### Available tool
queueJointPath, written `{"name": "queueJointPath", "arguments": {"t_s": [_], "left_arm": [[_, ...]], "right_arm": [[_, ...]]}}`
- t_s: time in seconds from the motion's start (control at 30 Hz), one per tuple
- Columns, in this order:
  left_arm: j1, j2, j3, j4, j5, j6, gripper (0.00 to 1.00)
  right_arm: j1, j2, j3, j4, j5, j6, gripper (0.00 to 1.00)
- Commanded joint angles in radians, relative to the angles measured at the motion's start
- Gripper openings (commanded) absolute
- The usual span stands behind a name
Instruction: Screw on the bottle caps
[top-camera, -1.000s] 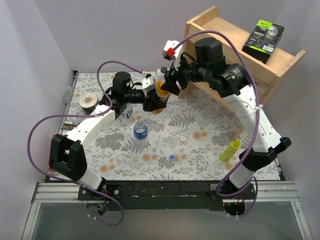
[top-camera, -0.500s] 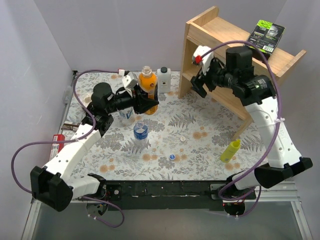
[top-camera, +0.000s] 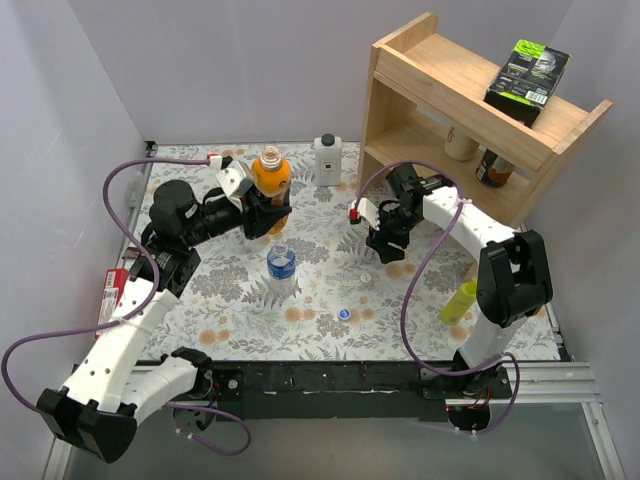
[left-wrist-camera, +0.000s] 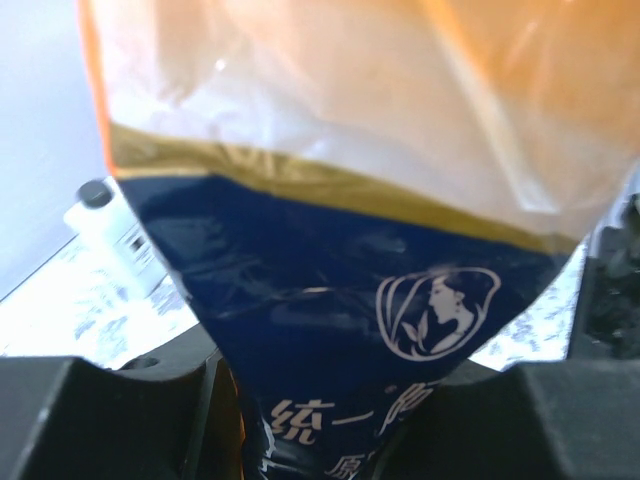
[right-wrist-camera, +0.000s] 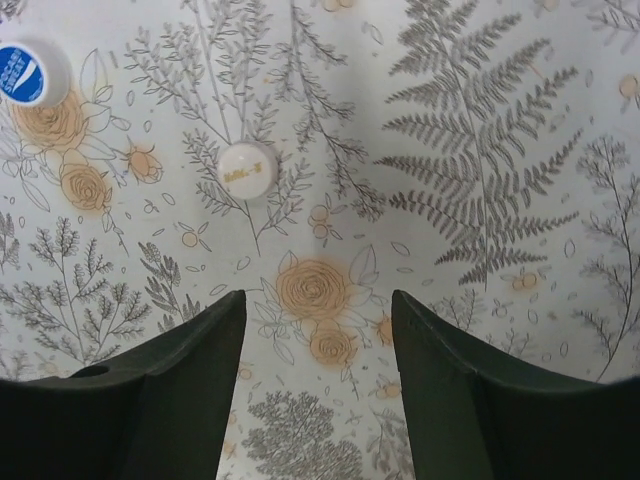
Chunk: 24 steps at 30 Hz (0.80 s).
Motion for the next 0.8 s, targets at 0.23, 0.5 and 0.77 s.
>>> {"name": "queueJointPath", "arguments": {"t_s": [0.23,0.5,0.77], "left_arm": [[0.212,-0.016,0.026,-0.03,0.07,-0.102,0.03],[0.243,-0.022,0.022,-0.078,0.033,-0.055,0.1],[0.252,-0.009,0.022,-0.078,0.051,-0.055,0.14]], "right_arm": [[0.036,-0.088,-0.179,0.137,-0.145,-0.371,0.69],[0.088,-0.074,-0.263,0.195,-0.133,-0.444,0.69],[0.116,-0.027,-0.254,0.218,-0.113,-0.418,0.64]]}}
